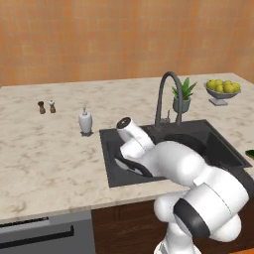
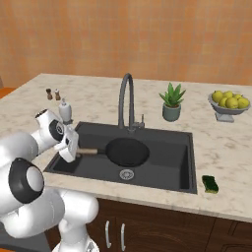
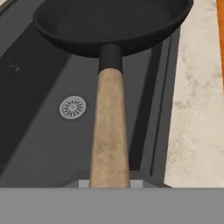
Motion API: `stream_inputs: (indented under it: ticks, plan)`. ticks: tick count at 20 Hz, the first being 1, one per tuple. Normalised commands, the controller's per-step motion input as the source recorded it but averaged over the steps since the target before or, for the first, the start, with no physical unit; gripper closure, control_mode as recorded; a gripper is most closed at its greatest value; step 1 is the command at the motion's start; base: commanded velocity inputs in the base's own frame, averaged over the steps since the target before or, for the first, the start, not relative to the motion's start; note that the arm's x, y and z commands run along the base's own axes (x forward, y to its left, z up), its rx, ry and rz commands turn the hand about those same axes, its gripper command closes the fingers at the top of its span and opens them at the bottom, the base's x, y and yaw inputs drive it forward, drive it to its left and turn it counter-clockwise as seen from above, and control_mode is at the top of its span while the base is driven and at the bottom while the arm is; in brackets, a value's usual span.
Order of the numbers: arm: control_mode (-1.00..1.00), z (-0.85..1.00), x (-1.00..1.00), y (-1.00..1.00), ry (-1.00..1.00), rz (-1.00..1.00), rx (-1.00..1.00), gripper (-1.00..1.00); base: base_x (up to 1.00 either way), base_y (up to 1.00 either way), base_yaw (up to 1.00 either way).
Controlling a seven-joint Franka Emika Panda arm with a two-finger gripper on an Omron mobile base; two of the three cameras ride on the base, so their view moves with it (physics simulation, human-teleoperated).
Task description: Pick the pan and sponge and place them into the sink. Then turn on the water.
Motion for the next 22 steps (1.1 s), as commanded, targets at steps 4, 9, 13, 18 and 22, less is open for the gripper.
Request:
stream_inputs:
  ticks: [4,9,13,18,22]
  plan:
    - [-1.00,-0.60,0.24,0.00,-0.01,-0.14,0.00,1.00,0.00,0.00,0.00]
    - [-1.00,-0.41,0.17,0.00,-0.11,-0.05,0.00,1.00,0.00,0.00,0.00]
    - [-1.00,-0.39,0.16,-0.09,-0.13,0.00,0.01,1.00,0.00,0.00,0.00]
    - [-1.00,-0.35,0.13,-0.31,-0.09,0.00,0.10,1.00,0.00,0.00,0.00]
    - [-1.00,-0.08,0.24,-0.23,-0.02,0.00,0.16,1.00,0.00,0.00,0.00]
